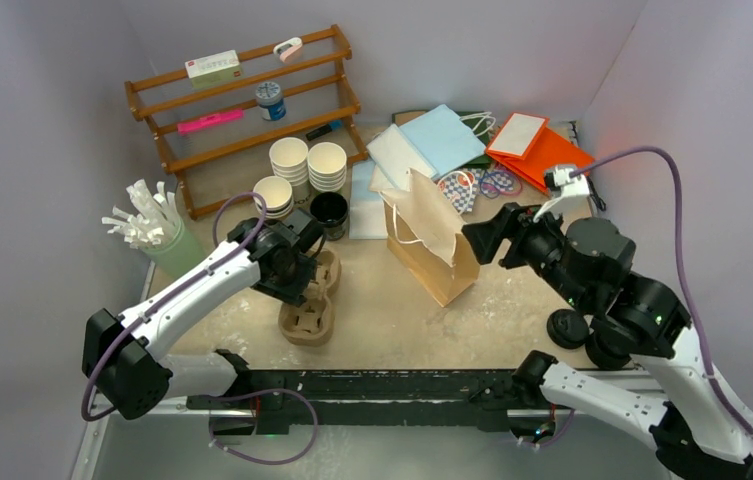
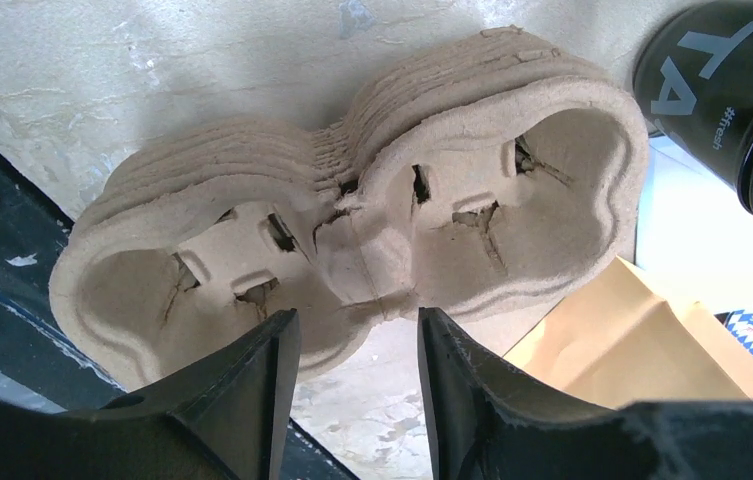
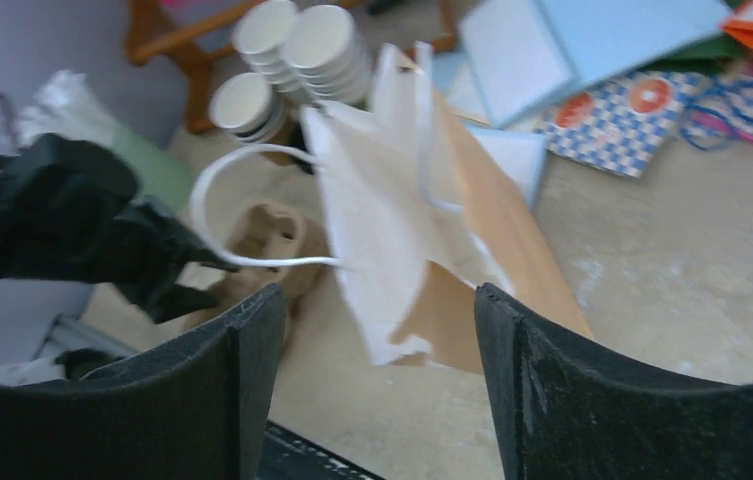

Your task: Pack the takeout coffee

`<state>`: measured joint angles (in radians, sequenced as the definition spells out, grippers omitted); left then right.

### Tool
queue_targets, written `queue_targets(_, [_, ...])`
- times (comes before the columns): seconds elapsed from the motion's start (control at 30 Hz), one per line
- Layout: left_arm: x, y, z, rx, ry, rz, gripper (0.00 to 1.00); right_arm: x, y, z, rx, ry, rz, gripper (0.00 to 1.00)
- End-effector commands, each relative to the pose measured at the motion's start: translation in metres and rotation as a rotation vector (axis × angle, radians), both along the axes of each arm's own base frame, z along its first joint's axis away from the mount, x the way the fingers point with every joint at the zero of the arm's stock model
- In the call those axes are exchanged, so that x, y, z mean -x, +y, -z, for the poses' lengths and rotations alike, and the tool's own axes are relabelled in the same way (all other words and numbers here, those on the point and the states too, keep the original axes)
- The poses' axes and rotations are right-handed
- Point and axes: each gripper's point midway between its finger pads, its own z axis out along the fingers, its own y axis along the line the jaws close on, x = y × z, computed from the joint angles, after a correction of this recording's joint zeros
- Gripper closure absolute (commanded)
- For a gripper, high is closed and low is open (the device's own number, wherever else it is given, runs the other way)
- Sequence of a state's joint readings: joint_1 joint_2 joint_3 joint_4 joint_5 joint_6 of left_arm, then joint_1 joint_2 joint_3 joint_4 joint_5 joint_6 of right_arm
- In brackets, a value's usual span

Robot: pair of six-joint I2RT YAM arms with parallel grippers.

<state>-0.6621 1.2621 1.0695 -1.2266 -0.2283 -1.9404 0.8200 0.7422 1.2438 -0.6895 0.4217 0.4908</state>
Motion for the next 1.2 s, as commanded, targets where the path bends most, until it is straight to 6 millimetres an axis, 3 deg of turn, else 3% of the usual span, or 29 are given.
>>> queue_targets(0.0, [0.003,0.000,-0.002,0.021,-0.002,0.012,0.51,0.022,0.062,-0.025,-0.041,0.017,-0.350,0.32])
queue_targets(0.13, [0.001,0.003,-0.002,0.002,-0.015,0.019,0.52,0.030,0.095,-0.034,-0.105,0.011,-0.501,0.42])
queue_targets(0.3, [0.004,0.006,0.000,-0.014,-0.005,0.030,0.49,0.033,0.132,-0.048,-0.116,-0.008,-0.591,0.46])
queue_targets(0.4, [0.006,0.007,0.003,-0.016,0.004,0.030,0.49,0.051,0.171,-0.055,-0.058,-0.038,-0.650,0.46])
queue_targets(0.43, [0.006,0.007,0.003,-0.015,0.004,0.028,0.49,0.068,0.188,-0.053,-0.027,-0.047,-0.694,0.46])
queue_targets(0.5, [0.006,0.007,0.003,-0.013,0.000,0.029,0.49,0.083,0.218,-0.040,0.052,-0.053,-0.726,0.47])
queue_targets(0.6, [0.005,0.007,0.003,-0.014,-0.003,0.028,0.48,0.096,0.243,-0.019,0.121,-0.046,-0.741,0.59])
queue_targets(0.77, [0.004,0.007,0.002,-0.014,-0.008,0.018,0.48,0.092,0.233,0.027,0.096,-0.006,-0.670,1.00])
queue_targets(0.93, [0.007,0.013,0.001,-0.027,-0.006,-0.008,0.47,0.100,0.231,0.090,0.137,0.088,-0.682,1.00])
queue_targets(1.17, [0.007,0.016,0.003,-0.014,-0.014,0.016,0.47,0.097,0.242,0.152,0.198,0.187,-0.700,1.00])
